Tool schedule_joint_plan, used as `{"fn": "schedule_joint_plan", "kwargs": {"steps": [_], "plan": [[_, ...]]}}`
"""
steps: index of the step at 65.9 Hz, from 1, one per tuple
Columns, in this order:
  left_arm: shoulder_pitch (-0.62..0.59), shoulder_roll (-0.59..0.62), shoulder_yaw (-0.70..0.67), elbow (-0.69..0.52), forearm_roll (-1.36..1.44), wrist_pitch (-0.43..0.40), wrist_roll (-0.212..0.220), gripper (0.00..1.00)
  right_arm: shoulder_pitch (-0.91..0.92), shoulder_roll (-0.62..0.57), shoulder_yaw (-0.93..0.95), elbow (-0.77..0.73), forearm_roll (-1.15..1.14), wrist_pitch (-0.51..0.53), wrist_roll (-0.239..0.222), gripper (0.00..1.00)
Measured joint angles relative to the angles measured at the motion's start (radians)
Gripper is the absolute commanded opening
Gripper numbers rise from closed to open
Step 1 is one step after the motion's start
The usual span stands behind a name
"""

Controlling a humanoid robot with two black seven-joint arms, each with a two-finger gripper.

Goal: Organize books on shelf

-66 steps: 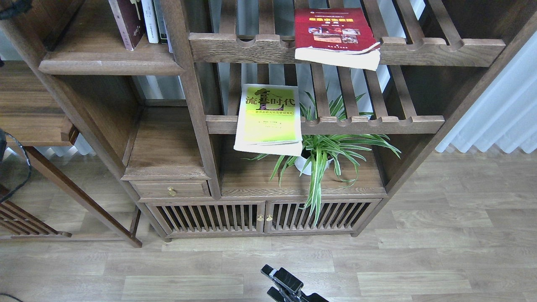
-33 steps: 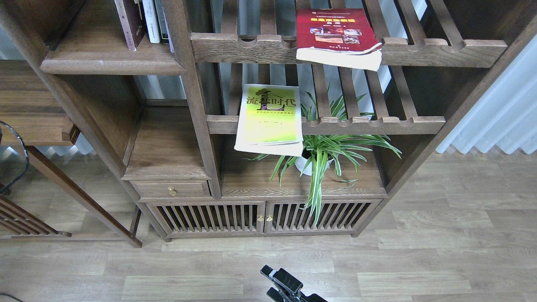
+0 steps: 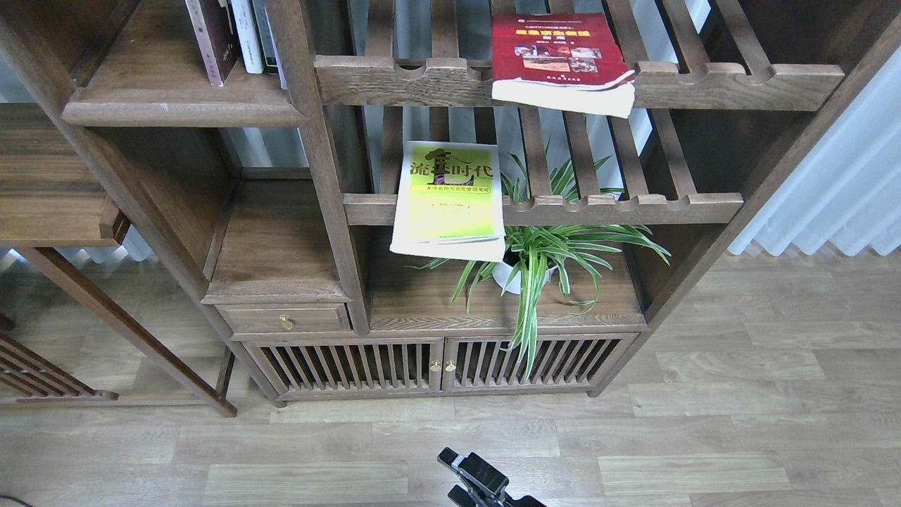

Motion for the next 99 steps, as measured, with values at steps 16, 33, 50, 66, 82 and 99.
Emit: {"fn": "schedule_joint_plan", "kwargs": {"steps": [16, 33, 50, 66, 82, 99], "plan": [[0.233, 0.118, -0.051, -0.211, -0.121, 0.000, 0.001, 1.00, 0.001, 0.002, 0.044, 0.025, 0.001, 0.000, 0.000, 1.00], [0.460, 0.119, -0.134, -0.339, -0.150, 0.000, 0.000, 1.00, 0.012, 0.015, 0.094, 0.092, 0.000, 0.000, -0.001, 1.00], [0.786, 0.109, -0.257, -0.403, -0.205, 0.000, -0.006, 1.00, 0.012, 0.015, 0.100, 0.201, 0.000, 0.000, -0.004, 1.00], [1.134, 0.020, -0.347, -0.398, -0.211, 0.000, -0.006, 1.00, 0.035, -0.029, 0.216, 0.267, 0.004, 0.000, -0.006, 1.00], [1.282, -0.062, -0.381, -0.348, -0.209, 0.000, -0.002, 1.00, 0.129, -0.167, 0.278, 0.331, 0.008, 0.000, -0.005, 1.00], [1.342, -0.067, -0.402, -0.318, -0.208, 0.000, -0.002, 1.00, 0.156, -0.340, 0.404, 0.544, 0.021, 0.000, -0.010, 1.00]]}}
